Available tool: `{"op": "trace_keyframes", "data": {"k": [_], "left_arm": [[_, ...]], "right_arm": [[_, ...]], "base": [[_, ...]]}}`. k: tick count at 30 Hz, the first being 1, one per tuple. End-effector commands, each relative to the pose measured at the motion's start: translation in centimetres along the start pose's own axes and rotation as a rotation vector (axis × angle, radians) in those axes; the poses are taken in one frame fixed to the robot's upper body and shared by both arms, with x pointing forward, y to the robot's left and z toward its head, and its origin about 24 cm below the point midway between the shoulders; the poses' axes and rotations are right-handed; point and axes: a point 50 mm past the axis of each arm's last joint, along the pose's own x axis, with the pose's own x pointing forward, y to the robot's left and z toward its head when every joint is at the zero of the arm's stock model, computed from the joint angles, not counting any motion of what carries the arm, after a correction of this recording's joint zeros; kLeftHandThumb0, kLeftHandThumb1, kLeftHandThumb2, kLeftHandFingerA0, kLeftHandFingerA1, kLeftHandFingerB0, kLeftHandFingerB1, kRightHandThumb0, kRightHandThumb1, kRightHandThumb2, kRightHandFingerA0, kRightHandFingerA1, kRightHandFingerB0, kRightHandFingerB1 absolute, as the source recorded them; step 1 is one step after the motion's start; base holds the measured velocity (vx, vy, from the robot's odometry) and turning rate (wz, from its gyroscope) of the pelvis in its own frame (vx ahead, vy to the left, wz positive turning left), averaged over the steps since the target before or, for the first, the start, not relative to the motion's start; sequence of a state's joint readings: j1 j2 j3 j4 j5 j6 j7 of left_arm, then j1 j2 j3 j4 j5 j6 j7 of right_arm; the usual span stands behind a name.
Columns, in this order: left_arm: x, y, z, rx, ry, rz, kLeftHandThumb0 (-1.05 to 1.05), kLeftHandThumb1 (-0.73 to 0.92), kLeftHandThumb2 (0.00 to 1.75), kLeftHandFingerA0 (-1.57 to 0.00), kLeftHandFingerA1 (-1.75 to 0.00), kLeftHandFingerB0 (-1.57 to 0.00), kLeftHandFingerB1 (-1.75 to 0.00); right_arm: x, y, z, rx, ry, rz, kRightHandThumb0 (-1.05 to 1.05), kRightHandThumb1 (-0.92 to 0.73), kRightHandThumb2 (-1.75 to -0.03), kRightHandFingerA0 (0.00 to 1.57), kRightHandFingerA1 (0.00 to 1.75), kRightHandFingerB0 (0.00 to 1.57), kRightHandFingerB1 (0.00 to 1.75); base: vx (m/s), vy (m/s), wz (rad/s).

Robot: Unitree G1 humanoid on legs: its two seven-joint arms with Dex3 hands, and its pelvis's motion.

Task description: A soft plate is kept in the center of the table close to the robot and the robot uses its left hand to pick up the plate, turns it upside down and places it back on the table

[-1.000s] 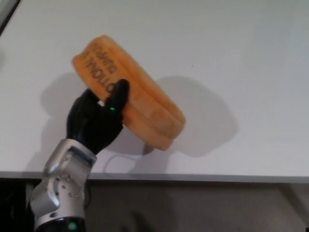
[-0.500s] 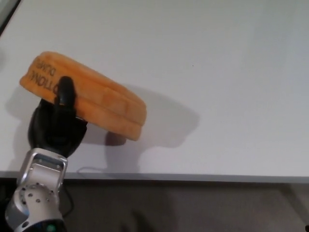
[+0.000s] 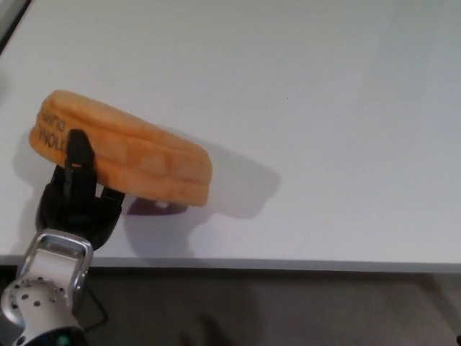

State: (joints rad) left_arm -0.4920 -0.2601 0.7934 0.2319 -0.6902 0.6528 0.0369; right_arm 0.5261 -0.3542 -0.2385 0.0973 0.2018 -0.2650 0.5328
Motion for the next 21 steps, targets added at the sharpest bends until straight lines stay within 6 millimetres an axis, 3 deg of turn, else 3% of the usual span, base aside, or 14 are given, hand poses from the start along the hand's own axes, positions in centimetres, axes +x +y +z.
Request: {"op": "trace_keyframes", "data": {"k": [1, 2, 5, 7, 11, 12, 14, 15, 16, 17, 21], "left_arm": [[-1.2, 4.3, -1.3, 0.098, 0.235, 0.343, -0.36, 0.74, 0.61, -1.01, -1.75, -0.61, -1.71], [-1.4, 5.3, -1.4, 0.091, 0.234, 0.410, -0.44, 0.52, 0.84, -1.28, -1.52, -0.88, -1.30], [-1.8, 6.4, -1.7, 0.124, 0.248, 0.472, -0.45, 0.52, 0.84, -1.28, -1.52, -0.85, -1.29], [-2.2, 7.4, -2.1, 0.164, 0.283, 0.529, -0.46, 0.55, 0.87, -1.28, -1.51, -0.73, -1.15], [-2.3, 7.8, -2.6, 0.171, 0.301, 0.576, -0.47, 0.57, 0.87, -1.29, -1.53, -0.74, -1.16], [-2.4, 8.1, -3.0, 0.147, 0.309, 0.601, -0.36, 0.72, 0.62, -0.99, -1.75, -0.60, -1.55], [-3.2, 9.1, -4.7, 0.110, 0.338, 0.678, -0.39, 0.75, 0.62, -0.96, -1.75, -0.52, -1.51], [-3.5, 9.6, -5.3, 0.110, 0.354, 0.687, -0.42, 0.78, 0.63, -0.96, -1.75, -0.53, -1.60], [-3.7, 10.0, -6.3, 0.104, 0.377, 0.726, -0.41, 0.76, 0.63, -0.96, -1.75, -0.63, -1.41], [-3.8, 10.2, -7.2, 0.097, 0.397, 0.769, -0.41, 0.76, 0.63, -0.96, -1.75, -0.63, -1.41], [-3.4, 9.1, -10.2, 0.220, 0.465, 0.721, -0.39, 0.76, 0.63, -1.02, -1.75, -0.60, -1.58]], "right_arm": [[-0.3, -0.5, -0.6, -0.017, 0.070, 0.022, -0.77, -0.88, -0.67, 0.54, 0.42, 0.23, 0.32], [0.0, -0.6, -0.4, -0.020, 0.067, 0.022, -0.78, -0.88, -0.67, 0.54, 0.42, 0.23, 0.32], [0.0, -0.7, -0.3, -0.022, 0.070, 0.026, -0.77, -0.88, -0.68, 0.50, 0.42, 0.21, 0.32], [0.0, -0.7, -0.3, -0.043, 0.073, 0.029, -0.77, -0.88, -0.67, 0.53, 0.43, 0.21, 0.34], [0.2, -0.9, -0.2, -0.037, 0.067, 0.020, -0.77, -0.88, -0.67, 0.56, 0.44, 0.22, 0.34], [0.2, -0.9, -0.2, -0.041, 0.070, 0.022, -0.77, -0.88, -0.67, 0.57, 0.44, 0.22, 0.34], [0.3, -0.6, -0.2, -0.062, 0.092, 0.038, -0.77, -0.88, -0.67, 0.56, 0.43, 0.21, 0.34], [0.1, -0.5, -0.2, -0.064, 0.097, 0.042, -0.78, -0.87, -0.67, 0.58, 0.43, 0.23, 0.33], [0.1, -0.5, -0.2, -0.068, 0.097, 0.039, -0.77, -0.86, -0.67, 0.58, 0.43, 0.24, 0.33], [0.2, -0.6, -0.1, -0.073, 0.094, 0.035, -0.77, -0.86, -0.67, 0.58, 0.43, 0.24, 0.33], [0.5, -0.9, 0.2, -0.064, 0.089, 0.021, -0.78, -0.87, -0.67, 0.58, 0.44, 0.22, 0.34]], "base": [[0.00, 0.000, 0.00], [0.00, 0.000, 0.00], [0.00, 0.000, 0.00], [0.00, 0.000, 0.00], [0.00, 0.000, 0.00], [0.00, 0.000, 0.00], [0.00, 0.000, 0.00], [0.00, 0.000, 0.00], [0.00, 0.000, 0.00], [0.00, 0.000, 0.00], [0.00, 0.000, 0.00]]}}
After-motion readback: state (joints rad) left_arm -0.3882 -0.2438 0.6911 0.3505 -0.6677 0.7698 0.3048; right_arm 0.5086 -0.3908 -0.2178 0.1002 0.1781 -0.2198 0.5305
